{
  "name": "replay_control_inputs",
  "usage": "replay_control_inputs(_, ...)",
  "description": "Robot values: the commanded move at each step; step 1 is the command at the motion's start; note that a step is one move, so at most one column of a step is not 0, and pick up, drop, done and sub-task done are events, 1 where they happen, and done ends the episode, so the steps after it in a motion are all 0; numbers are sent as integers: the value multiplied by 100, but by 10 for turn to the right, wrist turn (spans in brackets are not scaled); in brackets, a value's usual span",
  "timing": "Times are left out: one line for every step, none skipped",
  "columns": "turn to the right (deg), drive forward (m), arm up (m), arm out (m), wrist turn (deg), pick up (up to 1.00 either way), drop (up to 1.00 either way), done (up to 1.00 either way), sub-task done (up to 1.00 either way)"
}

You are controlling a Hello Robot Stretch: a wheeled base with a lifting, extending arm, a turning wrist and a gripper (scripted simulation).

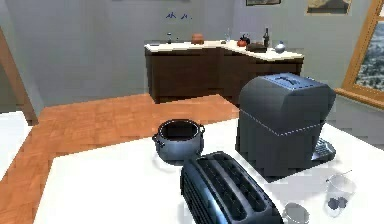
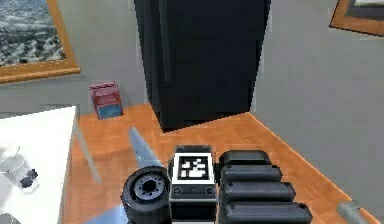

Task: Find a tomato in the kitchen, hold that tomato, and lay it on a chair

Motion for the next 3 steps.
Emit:
replay_control_inputs(180, 0, 0, 0, 0, 0, 0, 0, 0)
replay_control_inputs(-450, 0, 0, 0, 0, 0, 0, 0, 0)
replay_control_inputs(-420, 0, 0, 0, 0, 0, 0, 0, 0)
